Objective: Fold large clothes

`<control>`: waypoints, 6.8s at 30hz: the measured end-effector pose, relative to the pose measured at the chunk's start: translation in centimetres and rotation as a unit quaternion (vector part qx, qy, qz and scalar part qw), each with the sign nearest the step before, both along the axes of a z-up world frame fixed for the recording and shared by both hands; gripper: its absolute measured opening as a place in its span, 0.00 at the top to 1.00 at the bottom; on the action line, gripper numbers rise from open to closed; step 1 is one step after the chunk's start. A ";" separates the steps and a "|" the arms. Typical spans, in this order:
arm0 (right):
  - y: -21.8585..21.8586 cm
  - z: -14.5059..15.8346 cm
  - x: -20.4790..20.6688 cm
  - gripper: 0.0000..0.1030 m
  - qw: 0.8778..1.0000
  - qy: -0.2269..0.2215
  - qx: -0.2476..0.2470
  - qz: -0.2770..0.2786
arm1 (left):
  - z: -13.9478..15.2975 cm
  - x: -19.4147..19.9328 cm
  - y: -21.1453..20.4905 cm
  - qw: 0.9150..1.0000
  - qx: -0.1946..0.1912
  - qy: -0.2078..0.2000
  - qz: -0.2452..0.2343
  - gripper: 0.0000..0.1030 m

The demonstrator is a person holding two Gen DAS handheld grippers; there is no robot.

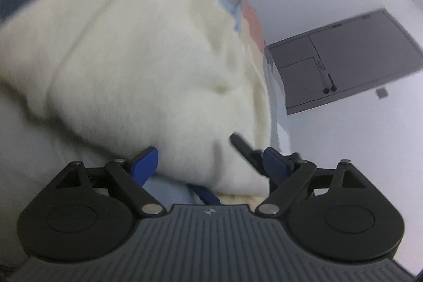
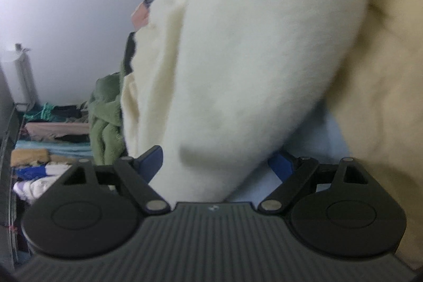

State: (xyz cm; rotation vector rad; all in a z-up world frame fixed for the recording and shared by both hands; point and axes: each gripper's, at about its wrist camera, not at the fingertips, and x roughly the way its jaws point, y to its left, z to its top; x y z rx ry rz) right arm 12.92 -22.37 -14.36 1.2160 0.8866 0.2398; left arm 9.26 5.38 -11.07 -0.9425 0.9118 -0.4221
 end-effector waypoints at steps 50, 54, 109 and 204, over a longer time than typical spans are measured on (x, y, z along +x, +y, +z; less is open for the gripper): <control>-3.7 9.7 -6.6 0.69 0.963 -0.141 -0.195 -0.120 | 4.4 -7.2 5.8 0.986 -0.030 -0.042 0.158 0.65; -4.2 12.0 -9.9 0.69 0.963 -0.149 -0.202 -0.101 | 5.9 -10.5 5.5 0.990 -0.022 -0.031 0.137 0.64; -4.6 6.9 10.2 0.50 0.941 -0.163 -0.293 -0.037 | 2.0 14.2 1.4 0.971 0.182 -0.154 0.002 0.32; -2.3 -1.2 5.9 0.04 0.995 0.007 0.068 -0.068 | 1.4 2.4 1.7 0.978 0.144 -0.057 0.137 0.05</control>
